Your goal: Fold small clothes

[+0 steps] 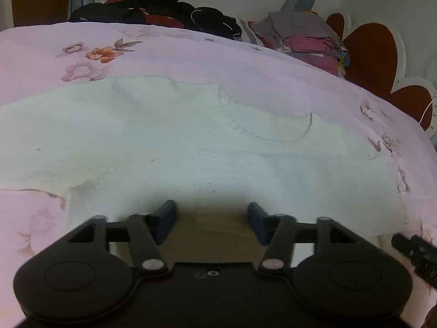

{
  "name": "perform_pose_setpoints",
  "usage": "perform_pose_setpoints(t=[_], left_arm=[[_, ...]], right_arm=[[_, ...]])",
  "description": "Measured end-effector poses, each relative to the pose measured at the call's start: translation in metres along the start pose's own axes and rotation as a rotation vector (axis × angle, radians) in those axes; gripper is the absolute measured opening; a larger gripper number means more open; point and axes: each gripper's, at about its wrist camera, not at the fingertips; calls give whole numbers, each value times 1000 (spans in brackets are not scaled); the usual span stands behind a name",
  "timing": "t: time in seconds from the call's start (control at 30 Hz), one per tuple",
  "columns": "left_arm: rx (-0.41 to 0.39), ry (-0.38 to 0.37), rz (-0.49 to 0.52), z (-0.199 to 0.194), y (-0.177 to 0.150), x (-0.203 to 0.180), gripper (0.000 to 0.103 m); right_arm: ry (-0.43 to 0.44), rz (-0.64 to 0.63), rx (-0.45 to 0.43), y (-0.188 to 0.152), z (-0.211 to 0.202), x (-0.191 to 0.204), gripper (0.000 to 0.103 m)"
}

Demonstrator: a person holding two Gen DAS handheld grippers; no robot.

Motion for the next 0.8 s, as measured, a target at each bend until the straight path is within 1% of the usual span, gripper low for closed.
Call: perform_pose_setpoints(t=[0.07, 0.1, 0.2, 0.33, 0.37, 0.4, 0.43, 0.47, 0.57, 0.67, 0.7, 0.73, 0.8], left_arm=[[8, -31, -16, 4, 2, -1, 11], [6, -46, -23, 4, 2, -3, 9], [-15, -68, 0, -1, 4, -11, 7], [-104, -133, 2, -31, 19, -12, 7], [-128, -147, 0, -40, 24, -11, 7], [-153, -157, -3, -48, 28, -10, 7], [-182, -165, -12, -57, 34, -6, 7], [-202, -163, -19, -62, 36, -3, 7], [-248, -150, -55, -74, 44, 14, 7], [-250, -101, -81, -73, 44, 35, 7], [-235, -86, -100, -68, 42, 44, 7], [-218, -76, -117, -63, 41, 51, 7], [-190, -44, -132, -50, 33, 64, 7]], right_arm=[[-17, 12, 8, -3, 1, -11, 70], [-20, 19, 12, -5, 0, -15, 70], [-29, 30, 26, -7, 5, -21, 70], [-35, 27, 34, -8, 12, -23, 69], [-33, 29, 36, -8, 15, -22, 68], [-28, 32, 40, -6, 18, -21, 55], [-18, 38, 45, -4, 22, -21, 51], [-15, 43, 42, -1, 24, -19, 49], [-13, 52, 32, 6, 32, -14, 49], [-7, 55, 27, 13, 38, -8, 48], [-3, 53, 24, 14, 39, -6, 40], [4, 51, 24, 16, 40, -4, 35], [18, 48, 26, 16, 42, -1, 19]])
Point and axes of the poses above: each gripper's, at about its wrist camera, not at the fingertips, and z roughly the way its jaws point, x to its left, y to its top, and after that the axes turned 8 degrees about x, right-handed
